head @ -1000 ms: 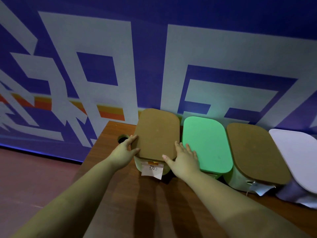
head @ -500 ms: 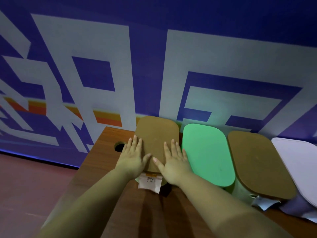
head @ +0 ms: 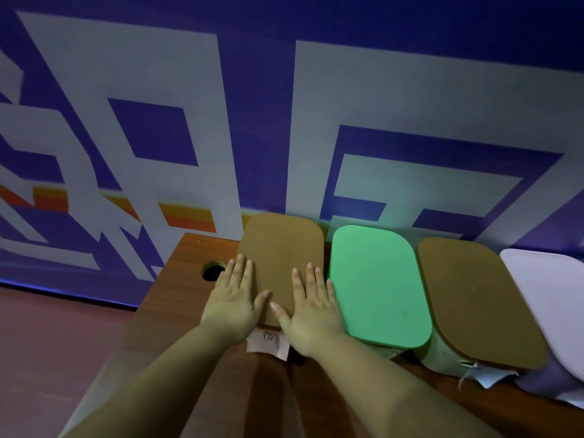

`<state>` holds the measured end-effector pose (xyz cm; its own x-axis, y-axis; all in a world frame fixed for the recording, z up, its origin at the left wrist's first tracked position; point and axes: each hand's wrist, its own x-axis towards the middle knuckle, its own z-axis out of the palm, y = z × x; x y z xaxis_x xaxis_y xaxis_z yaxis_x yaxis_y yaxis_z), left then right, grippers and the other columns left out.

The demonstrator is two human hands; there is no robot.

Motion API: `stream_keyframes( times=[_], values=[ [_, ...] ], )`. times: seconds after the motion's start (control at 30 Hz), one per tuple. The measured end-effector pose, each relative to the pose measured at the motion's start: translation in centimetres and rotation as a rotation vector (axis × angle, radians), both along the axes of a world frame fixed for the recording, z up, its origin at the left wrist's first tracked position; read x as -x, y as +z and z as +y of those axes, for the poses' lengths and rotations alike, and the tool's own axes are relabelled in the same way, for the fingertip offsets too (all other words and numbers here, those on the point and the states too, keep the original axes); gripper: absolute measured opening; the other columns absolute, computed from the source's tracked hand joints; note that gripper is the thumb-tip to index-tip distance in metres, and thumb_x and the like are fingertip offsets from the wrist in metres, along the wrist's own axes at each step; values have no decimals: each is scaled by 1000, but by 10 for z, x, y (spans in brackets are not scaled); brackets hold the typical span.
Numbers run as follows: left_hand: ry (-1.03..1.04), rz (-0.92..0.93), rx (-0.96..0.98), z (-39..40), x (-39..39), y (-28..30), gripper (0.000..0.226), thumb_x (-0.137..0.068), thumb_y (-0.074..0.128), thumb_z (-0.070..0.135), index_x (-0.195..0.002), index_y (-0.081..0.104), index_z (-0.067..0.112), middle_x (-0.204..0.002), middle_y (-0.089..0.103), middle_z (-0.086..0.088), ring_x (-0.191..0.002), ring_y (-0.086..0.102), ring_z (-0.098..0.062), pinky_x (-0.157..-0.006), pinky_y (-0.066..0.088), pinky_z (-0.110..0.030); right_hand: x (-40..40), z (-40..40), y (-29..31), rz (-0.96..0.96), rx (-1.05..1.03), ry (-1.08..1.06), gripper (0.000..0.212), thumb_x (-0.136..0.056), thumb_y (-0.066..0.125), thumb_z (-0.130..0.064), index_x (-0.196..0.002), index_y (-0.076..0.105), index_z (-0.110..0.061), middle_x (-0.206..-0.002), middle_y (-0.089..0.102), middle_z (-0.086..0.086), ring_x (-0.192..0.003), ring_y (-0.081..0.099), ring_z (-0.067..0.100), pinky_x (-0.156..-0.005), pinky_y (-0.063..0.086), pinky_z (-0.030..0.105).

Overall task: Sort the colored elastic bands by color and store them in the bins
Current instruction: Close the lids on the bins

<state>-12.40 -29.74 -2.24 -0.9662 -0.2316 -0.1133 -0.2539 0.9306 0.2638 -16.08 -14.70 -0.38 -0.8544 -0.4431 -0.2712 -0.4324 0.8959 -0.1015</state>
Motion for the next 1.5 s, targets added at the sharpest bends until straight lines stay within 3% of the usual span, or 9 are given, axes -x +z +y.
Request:
stream_keyframes(
  times=[0.1,0.17,0.23,0.3,0.43,0.53,0.67,0.83,1.5],
  values=[
    [-5,-25,29,4,-2,8,107,-62,-13,68,-151,0,9,-159,-8,-10,-146,-9,-22,-116,-8,-34,1,5,6,-4,17,13,77,-93,16,-64,-151,-6,-18,-158,-14,10,-145,-15,24,-114,-16,43],
    [1,3,96,2,1,16,102,-67,-3,66,-148,19,7,-157,13,-13,-146,9,-25,-117,-2,-39,7,7,14,57,96,9,72,-93,23,-62,-150,16,-19,-158,10,9,-146,5,24,-115,-10,43],
    [7,77,149,-2,9,25,88,-68,11,60,-129,45,6,-138,42,-16,-134,33,-31,-117,7,-43,18,7,21,135,175,-14,58,-94,29,-58,-137,39,-21,-144,37,8,-136,28,25,-117,2,42],
    [29,111,143,-5,20,34,61,-76,33,52,-114,51,7,-121,50,-14,-120,42,-33,-113,18,-42,31,5,25,159,214,-42,50,-95,32,-54,-128,48,-20,-134,46,6,-127,38,25,-116,15,40],
    [-20,113,56,-11,53,40,55,-87,50,30,-136,35,10,-147,30,-13,-136,27,-29,-112,19,-35,58,-4,27,168,248,-47,49,-96,35,-47,-135,41,-18,-140,41,6,-130,36,25,-112,25,37],
    [-112,84,-9,-17,80,38,64,-93,41,26,-149,15,12,-159,3,-8,-146,0,-21,-117,1,-32,78,-10,23,118,236,-37,55,-99,31,-44,-147,25,-17,-155,20,8,-143,17,26,-117,12,37],
    [-180,9,12,-28,100,23,64,-100,26,40,-151,-3,14,-159,-11,-5,-146,-12,-17,-115,-7,-29,98,-22,14,26,180,-45,63,-100,22,-49,-152,5,-18,-160,-5,7,-147,-5,23,-118,-1,36],
    [-198,62,65,-36,107,9,95,-74,-6,69,-150,-5,13,-158,-11,-3,-145,-13,-15,-111,-13,-24,111,-31,5,27,162,-39,70,-97,17,-56,-151,-3,-18,-159,-13,7,-146,-12,21,-116,-8,34],
    [-176,73,63,-36,110,-5,98,-70,-9,67,-151,-1,12,-159,-8,-3,-146,-11,-15,-112,-10,-24,109,-34,-12,122,182,-45,69,-97,19,-54,-151,1,-16,-159,-9,8,-146,-10,22,-115,-9,33]
  ],
)
